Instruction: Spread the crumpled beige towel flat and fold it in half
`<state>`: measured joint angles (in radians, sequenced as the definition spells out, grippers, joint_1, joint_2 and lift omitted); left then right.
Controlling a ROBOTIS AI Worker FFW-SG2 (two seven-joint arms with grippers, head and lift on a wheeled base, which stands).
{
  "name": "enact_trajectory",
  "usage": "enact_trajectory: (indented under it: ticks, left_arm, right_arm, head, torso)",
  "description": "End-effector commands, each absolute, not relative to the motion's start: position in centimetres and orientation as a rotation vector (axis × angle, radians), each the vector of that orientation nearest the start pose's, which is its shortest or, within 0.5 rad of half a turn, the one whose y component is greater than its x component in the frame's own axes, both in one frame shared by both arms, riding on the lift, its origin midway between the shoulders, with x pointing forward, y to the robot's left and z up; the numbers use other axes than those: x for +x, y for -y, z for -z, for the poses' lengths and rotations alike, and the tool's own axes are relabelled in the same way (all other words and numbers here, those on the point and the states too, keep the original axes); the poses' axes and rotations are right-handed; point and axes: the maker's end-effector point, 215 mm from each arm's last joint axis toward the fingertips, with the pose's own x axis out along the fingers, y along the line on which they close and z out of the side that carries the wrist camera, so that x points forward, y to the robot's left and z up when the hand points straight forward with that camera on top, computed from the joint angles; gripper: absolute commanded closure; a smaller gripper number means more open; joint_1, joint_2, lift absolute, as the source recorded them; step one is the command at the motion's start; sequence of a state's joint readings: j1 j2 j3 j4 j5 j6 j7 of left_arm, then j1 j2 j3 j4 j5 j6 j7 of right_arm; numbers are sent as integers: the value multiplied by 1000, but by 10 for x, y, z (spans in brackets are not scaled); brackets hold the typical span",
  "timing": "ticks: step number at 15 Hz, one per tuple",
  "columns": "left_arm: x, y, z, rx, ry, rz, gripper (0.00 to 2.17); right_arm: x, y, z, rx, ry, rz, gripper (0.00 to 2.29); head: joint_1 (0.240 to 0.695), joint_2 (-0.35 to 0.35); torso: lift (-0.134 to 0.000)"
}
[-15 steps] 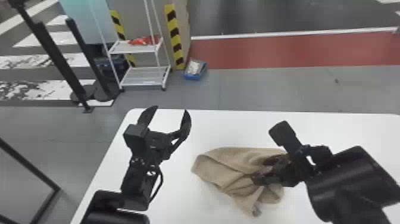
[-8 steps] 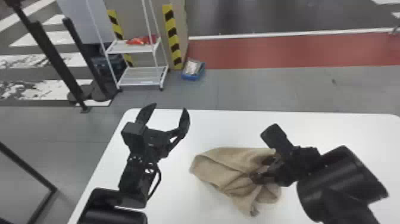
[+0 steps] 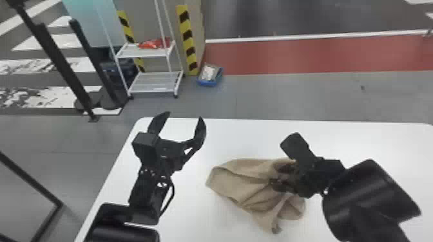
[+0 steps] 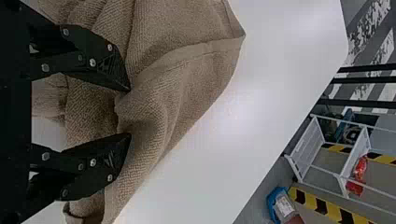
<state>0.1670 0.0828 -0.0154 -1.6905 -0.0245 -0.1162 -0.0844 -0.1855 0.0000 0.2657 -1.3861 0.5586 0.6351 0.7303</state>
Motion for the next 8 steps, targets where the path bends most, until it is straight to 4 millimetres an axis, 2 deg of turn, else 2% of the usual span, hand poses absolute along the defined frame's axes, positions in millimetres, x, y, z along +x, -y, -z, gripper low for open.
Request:
enact_trajectory:
  ticks: [1,5,7,8]
  left_arm:
    - [543,-220,336,107,66,118,147]
    - [540,-224,338,114,63,116,147]
    - [537,-224,339,114,60,115,147]
    - [535,-225,339,114,59,114,147]
  right_arm:
    - [526,69,537,-424,-766,-743,917]
    - [532,65,531,-379,-761,-752,1301]
    - [527,65,527,-304,-781,-761,1328]
    - [521,60,514,-257,-781,-775,1328]
  head:
    - [695,155]
    - [695,156]
    - [695,160]
    - [695,161]
  torso:
    - [0]
    - [0]
    - [0]
    - [0]
